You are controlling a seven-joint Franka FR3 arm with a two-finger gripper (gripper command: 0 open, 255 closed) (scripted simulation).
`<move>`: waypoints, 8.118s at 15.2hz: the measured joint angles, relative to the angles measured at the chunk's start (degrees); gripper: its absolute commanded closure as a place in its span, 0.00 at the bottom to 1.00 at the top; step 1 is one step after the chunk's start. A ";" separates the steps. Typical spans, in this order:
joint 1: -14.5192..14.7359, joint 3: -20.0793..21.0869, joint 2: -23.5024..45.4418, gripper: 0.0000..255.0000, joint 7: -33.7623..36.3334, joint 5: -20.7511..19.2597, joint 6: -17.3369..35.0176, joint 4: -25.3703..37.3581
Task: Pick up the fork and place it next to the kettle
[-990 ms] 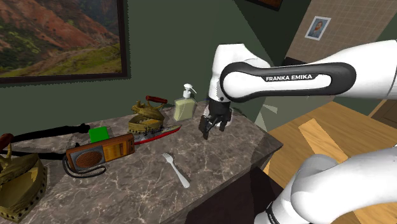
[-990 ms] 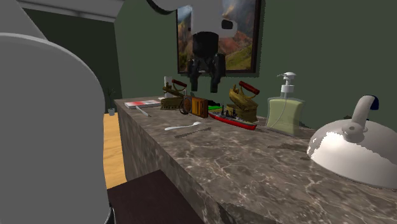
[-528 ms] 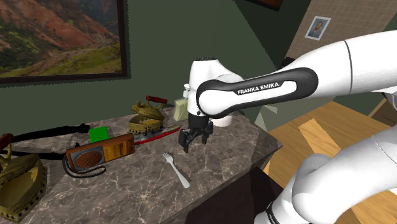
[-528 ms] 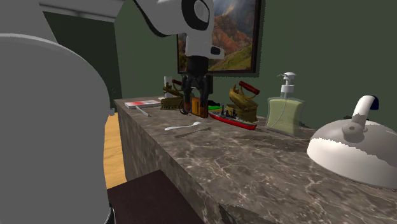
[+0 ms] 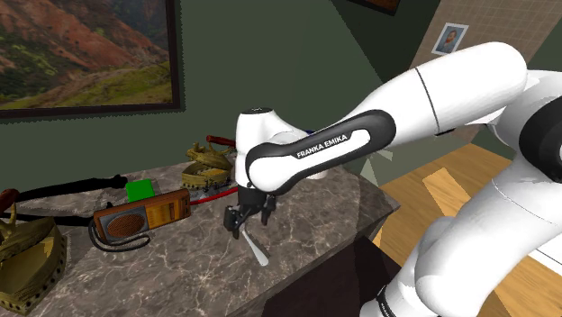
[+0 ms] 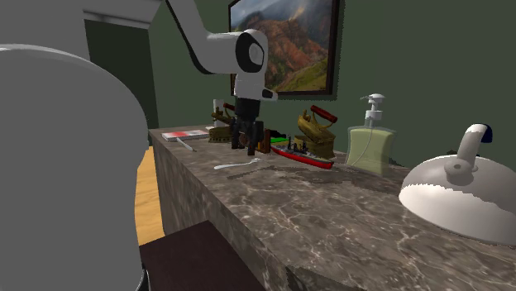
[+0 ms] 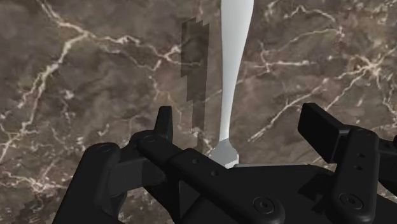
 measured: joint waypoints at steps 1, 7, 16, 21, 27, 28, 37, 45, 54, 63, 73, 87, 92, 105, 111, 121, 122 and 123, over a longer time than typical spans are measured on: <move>0.02 0.08 0.72 0.00 0.10 -0.11 1.06 -0.38; 0.20 0.45 3.18 0.00 0.63 -0.54 5.36 -2.27; 0.21 0.47 3.39 1.00 0.67 -0.59 5.70 -2.39; 0.21 0.47 3.39 1.00 0.67 -0.59 5.70 -2.39; 0.23 0.38 1.55 1.00 0.44 -0.09 3.19 -1.65; 0.18 0.31 1.24 1.00 0.36 -0.05 2.56 -1.31; 0.20 -0.17 -3.35 1.00 0.00 0.88 -5.11 1.92; 0.13 -0.76 -6.45 1.00 -0.18 1.26 -11.51 5.29; 0.00 -1.38 -8.66 1.00 -0.03 1.31 -18.73 10.34; -0.20 -1.95 -9.69 1.00 0.30 1.13 -25.72 16.33; -0.92 -3.44 -10.91 1.00 -0.85 0.67 -32.26 21.48; -7.79 -17.22 -19.90 1.00 -20.11 -5.58 -34.35 13.00; -10.38 -22.12 -20.06 1.00 -26.74 -8.69 -34.86 13.23; -16.91 -35.62 -14.04 1.00 -45.23 -15.67 -33.93 19.20; -19.57 -41.73 -7.69 1.00 -54.30 -16.59 -33.54 25.85; -22.82 -47.78 1.33 1.00 -64.09 -15.03 -29.88 31.47; -22.79 -47.76 1.36 1.00 -63.97 -15.02 -29.27 30.89; -22.76 -47.74 1.51 1.00 -63.87 -14.95 -28.53 30.28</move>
